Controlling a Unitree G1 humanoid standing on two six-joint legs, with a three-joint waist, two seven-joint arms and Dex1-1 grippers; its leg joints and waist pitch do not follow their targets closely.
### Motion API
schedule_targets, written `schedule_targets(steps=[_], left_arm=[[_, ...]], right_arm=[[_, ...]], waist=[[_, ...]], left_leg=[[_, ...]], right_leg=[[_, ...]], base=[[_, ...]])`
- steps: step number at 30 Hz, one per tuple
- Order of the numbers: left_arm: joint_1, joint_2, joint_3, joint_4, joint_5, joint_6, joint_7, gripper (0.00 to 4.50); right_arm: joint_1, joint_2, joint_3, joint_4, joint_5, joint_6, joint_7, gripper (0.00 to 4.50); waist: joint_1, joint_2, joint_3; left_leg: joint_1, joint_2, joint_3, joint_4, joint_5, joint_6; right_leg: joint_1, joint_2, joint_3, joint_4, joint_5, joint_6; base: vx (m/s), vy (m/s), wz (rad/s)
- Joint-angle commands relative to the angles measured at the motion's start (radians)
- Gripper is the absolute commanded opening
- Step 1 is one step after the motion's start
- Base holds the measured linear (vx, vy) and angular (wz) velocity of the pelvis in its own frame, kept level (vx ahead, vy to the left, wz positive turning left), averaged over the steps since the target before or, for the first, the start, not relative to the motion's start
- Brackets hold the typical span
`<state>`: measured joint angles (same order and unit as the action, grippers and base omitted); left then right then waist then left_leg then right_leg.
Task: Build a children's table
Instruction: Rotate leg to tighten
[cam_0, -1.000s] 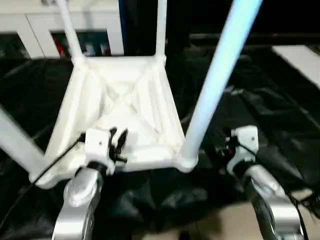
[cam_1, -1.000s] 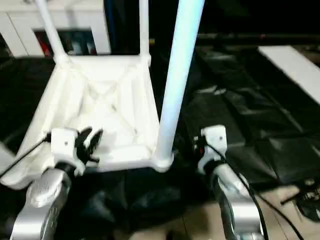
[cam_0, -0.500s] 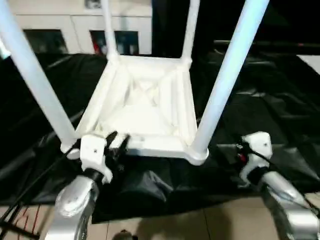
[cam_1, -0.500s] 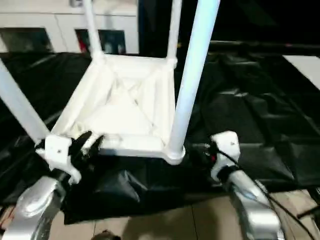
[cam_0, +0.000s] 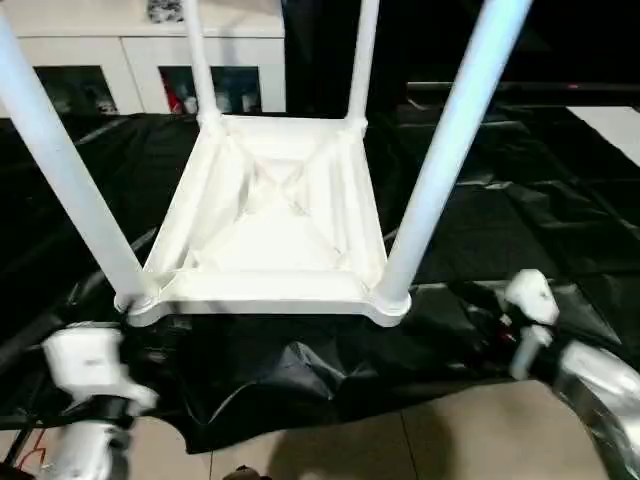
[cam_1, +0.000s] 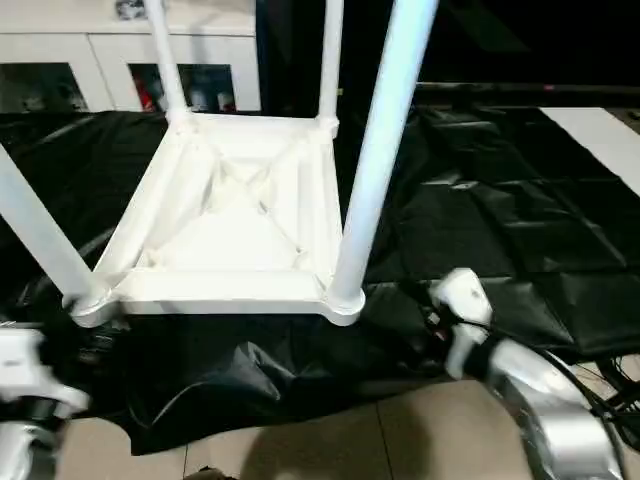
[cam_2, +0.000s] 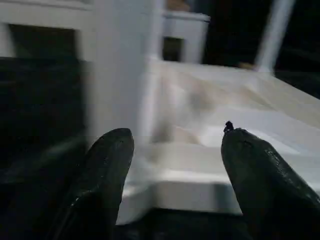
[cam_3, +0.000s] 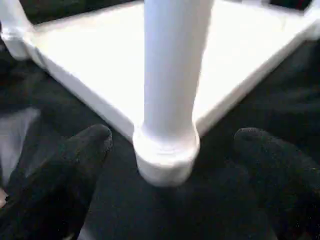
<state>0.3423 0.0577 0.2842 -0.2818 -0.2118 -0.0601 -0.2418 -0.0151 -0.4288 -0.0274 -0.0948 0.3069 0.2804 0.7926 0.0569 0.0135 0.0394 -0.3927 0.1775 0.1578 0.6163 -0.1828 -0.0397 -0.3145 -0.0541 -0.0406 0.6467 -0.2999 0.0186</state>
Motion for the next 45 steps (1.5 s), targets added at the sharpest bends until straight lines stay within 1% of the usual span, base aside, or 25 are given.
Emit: schedule_targets(steps=[1,4,6,8,9,10,12,13,18,22,23,24,25,26,27,29,31,32,33,35,40,42,43,44,45], left_arm=[[-0.015,-0.016,0.031,0.032,-0.011,-0.032,0.051,3.65],[-0.025,0.001,0.036,0.059,0.001,-0.055,0.045,3.78],[-0.035,0.015,0.03,0.094,-0.005,-0.052,0.015,4.02],[-0.041,0.026,0.019,0.108,-0.006,-0.046,-0.005,4.1],[-0.044,0.03,0.014,0.113,-0.001,-0.048,-0.012,4.23],[-0.055,0.04,0.004,0.13,0.002,-0.036,-0.025,4.36],[-0.066,0.049,-0.004,0.147,0.008,-0.033,-0.032,4.43],[-0.08,0.065,-0.014,0.169,0.011,-0.028,-0.049,4.46],[-0.142,0.102,-0.076,0.213,0.015,0.01,-0.102,4.46],[-0.19,0.087,-0.094,0.223,0.04,0.044,-0.064,4.46],[-0.209,0.08,-0.103,0.223,0.044,0.052,-0.056,4.46],[-0.224,0.077,-0.111,0.222,0.042,0.057,-0.054,4.46],[-0.234,0.073,-0.119,0.213,0.025,0.063,-0.063,4.46],[-0.234,0.073,-0.119,0.213,0.025,0.063,-0.063,4.46],[-0.242,0.071,-0.126,0.205,0.009,0.073,-0.071,4.46],[-0.247,0.07,-0.139,0.183,-0.009,0.1,-0.077,4.46],[-0.246,0.069,-0.143,0.175,-0.015,0.108,-0.077,4.46],[-0.245,0.068,-0.145,0.17,-0.018,0.112,-0.078,4.46],[-0.244,0.066,-0.146,0.165,-0.017,0.127,-0.071,4.29],[-0.246,0.058,-0.145,0.162,-0.026,0.148,-0.066,4.11],[-0.277,0.046,-0.127,0.188,-0.046,0.185,-0.024,3.67],[-0.281,0.042,-0.12,0.193,-0.05,0.187,-0.016,3.48],[-0.284,0.041,-0.113,0.197,-0.049,0.19,-0.006,3.48],[-0.284,0.041,-0.113,0.197,-0.049,0.19,-0.006,3.48],[-0.285,0.042,-0.109,0.202,-0.049,0.19,-0.002,3.22]], right_arm=[[-0.047,0.035,0.021,0.058,-0.036,-0.055,-0.052,4.5],[-0.098,0.084,0.023,0.127,-0.068,-0.093,-0.122,4.5],[-0.137,0.128,0.012,0.191,-0.092,-0.108,-0.194,4.5],[-0.152,0.143,0.004,0.219,-0.104,-0.107,-0.235,4.5],[-0.157,0.147,0.0,0.231,-0.109,-0.105,-0.251,4.5],[-0.164,0.154,-0.012,0.248,-0.11,-0.115,-0.272,4.5],[-0.173,0.161,-0.025,0.267,-0.109,-0.124,-0.293,4.5],[-0.182,0.166,-0.043,0.286,-0.109,-0.129,-0.322,4.5],[-0.216,0.165,-0.091,0.365,-0.127,-0.168,-0.404,4.5],[-0.219,0.156,-0.088,0.372,-0.13,-0.174,-0.408,4.5],[-0.214,0.154,-0.089,0.363,-0.122,-0.171,-0.4,4.5],[-0.202,0.152,-0.089,0.345,-0.11,-0.165,-0.382,4.5],[-0.173,0.142,-0.077,0.301,-0.084,-0.146,-0.327,4.5],[-0.173,0.142,-0.077,0.301,-0.084,-0.146,-0.327,4.5],[-0.136,0.124,-0.057,0.249,-0.063,-0.13,-0.266,4.5],[-0.054,0.071,-0.014,0.152,-0.036,-0.103,-0.155,4.5],[-0.015,0.037,-0.001,0.113,-0.021,-0.092,-0.108,4.5],[0.008,0.016,0.006,0.091,-0.012,-0.085,-0.081,4.5],[0.03,-0.008,0.009,0.069,-0.004,-0.082,-0.055,4.5],[0.051,-0.04,0.01,0.034,0.027,-0.057,-0.012,4.5],[0.032,-0.036,0.029,-0.02,0.053,-0.003,0.014,4.5],[0.02,-0.023,0.032,-0.012,0.047,-0.004,0.002,4.5],[0.001,-0.002,0.043,0.003,0.032,-0.012,-0.016,4.5],[0.001,-0.002,0.043,0.003,0.032,-0.012,-0.016,4.5],[-0.02,0.019,0.061,0.017,0.023,-0.019,-0.028,4.5]], waist=[[-0.003,0.001,-0.021],[-0.004,0.004,-0.026],[0.0,0.01,-0.03],[0.001,0.01,-0.035],[0.005,0.011,-0.038],[0.006,0.001,-0.039],[0.009,0.007,-0.041],[0.008,0.003,-0.044],[0.011,0.008,-0.041],[0.014,0.003,-0.042],[0.014,0.001,-0.043],[0.013,-0.009,-0.045],[0.016,-0.004,-0.046],[0.021,-0.004,-0.047],[0.018,-0.012,-0.046],[0.028,-0.007,-0.048],[0.029,-0.011,-0.048],[0.032,-0.011,-0.046],[0.03,-0.006,-0.043],[0.025,-0.009,-0.041],[0.027,-0.012,-0.035],[0.026,-0.011,-0.036],[0.025,-0.016,-0.037],[0.025,-0.013,-0.038],[0.026,-0.015,-0.04]], left_leg=[[0.028,0.06,-0.031,-0.101,-0.383,-0.03],[0.029,0.058,-0.033,-0.104,-0.38,-0.05],[0.033,0.06,-0.031,-0.103,-0.366,-0.05],[0.031,0.058,-0.029,-0.103,-0.325,-0.044],[0.031,0.061,-0.027,-0.1,-0.285,-0.037],[0.026,0.06,-0.025,-0.099,-0.26,-0.026],[0.026,0.058,-0.025,-0.097,-0.237,-0.015],[0.025,0.058,-0.024,-0.094,-0.212,-0.005],[0.032,0.06,-0.02,-0.098,-0.245,-0.017],[0.028,0.06,-0.016,-0.095,-0.22,-0.01],[0.026,0.06,-0.016,-0.094,-0.204,-0.003],[0.026,0.061,-0.014,-0.091,-0.192,0.004],[0.026,0.059,-0.015,-0.089,-0.169,0.017],[0.025,0.061,-0.014,-0.085,-0.154,0.032],[0.02,0.058,-0.014,-0.085,-0.138,0.045],[0.023,0.062,-0.015,-0.081,-0.134,0.065],[0.021,0.06,-0.016,-0.082,-0.127,0.078],[0.022,0.062,-0.016,-0.083,-0.133,0.079],[0.023,0.064,-0.017,-0.086,-0.159,0.077],[0.023,0.062,-0.016,-0.089,-0.189,0.069],[0.027,0.064,-0.016,-0.095,-0.222,0.046],[0.027,0.064,-0.017,-0.095,-0.22,0.036],[0.026,0.063,-0.016,-0.095,-0.212,0.036],[0.027,0.063,-0.016,-0.094,-0.205,0.034],[0.025,0.063,-0.017,-0.093,-0.183,0.037]], right_leg=[[-0.014,-0.09,0.047,-0.113,-0.206,-0.163],[-0.017,-0.089,0.048,-0.113,-0.205,-0.15],[-0.018,-0.086,0.05,-0.109,-0.152,-0.15],[-0.016,-0.084,0.05,-0.102,-0.075,-0.158],[-0.013,-0.082,0.049,-0.095,0.014,-0.159],[-0.006,-0.082,0.047,-0.091,0.068,-0.16],[-0.006,-0.083,0.046,-0.087,0.102,-0.157],[-0.004,-0.082,0.045,-0.084,0.135,-0.155],[-0.011,-0.085,0.046,-0.088,0.062,-0.165],[-0.005,-0.087,0.048,-0.087,0.082,-0.166],[-0.003,-0.087,0.047,-0.085,0.102,-0.163],[-0.002,-0.087,0.047,-0.085,0.117,-0.163],[-0.002,-0.087,0.047,-0.082,0.138,-0.164],[0.001,-0.088,0.048,-0.082,0.166,-0.157],[0.003,-0.084,0.045,-0.079,0.19,-0.156],[0.003,-0.086,0.046,-0.078,0.216,-0.143],[0.005,-0.083,0.043,-0.079,0.234,-0.142],[0.005,-0.085,0.043,-0.082,0.224,-0.139],[0.002,-0.085,0.043,-0.088,0.185,-0.142],[0.002,-0.085,0.043,-0.091,0.123,-0.155],[-0.006,-0.087,0.046,-0.102,-0.005,-0.168],[-0.006,-0.089,0.046,-0.103,-0.016,-0.171],[-0.006,-0.087,0.047,-0.102,-0.007,-0.172],[-0.007,-0.087,0.046,-0.1,0.001,-0.175],[-0.005,-0.088,0.045,-0.096,0.03,-0.174]], base=[[0.0,0.0,0.0],[0.0,0.0,0.0],[0.0,0.0,0.0],[0.0,0.0,0.0],[0.0,0.0,0.0],[0.0,0.0,0.0],[0.0,0.0,0.0],[0.0,0.0,0.0],[0.0,0.0,0.0],[0.0,0.0,0.0],[0.0,0.0,0.0],[0.0,0.0,0.0],[0.0,0.0,0.0],[0.0,0.0,0.0],[0.0,0.0,0.0],[0.0,0.0,0.0],[0.0,0.0,0.0],[0.0,0.0,0.0],[0.0,0.0,0.0],[0.0,0.0,0.0],[0.0,0.0,0.0],[0.0,0.0,0.0],[0.0,0.0,0.0],[0.0,0.0,0.0],[0.0,0.0,0.0]])
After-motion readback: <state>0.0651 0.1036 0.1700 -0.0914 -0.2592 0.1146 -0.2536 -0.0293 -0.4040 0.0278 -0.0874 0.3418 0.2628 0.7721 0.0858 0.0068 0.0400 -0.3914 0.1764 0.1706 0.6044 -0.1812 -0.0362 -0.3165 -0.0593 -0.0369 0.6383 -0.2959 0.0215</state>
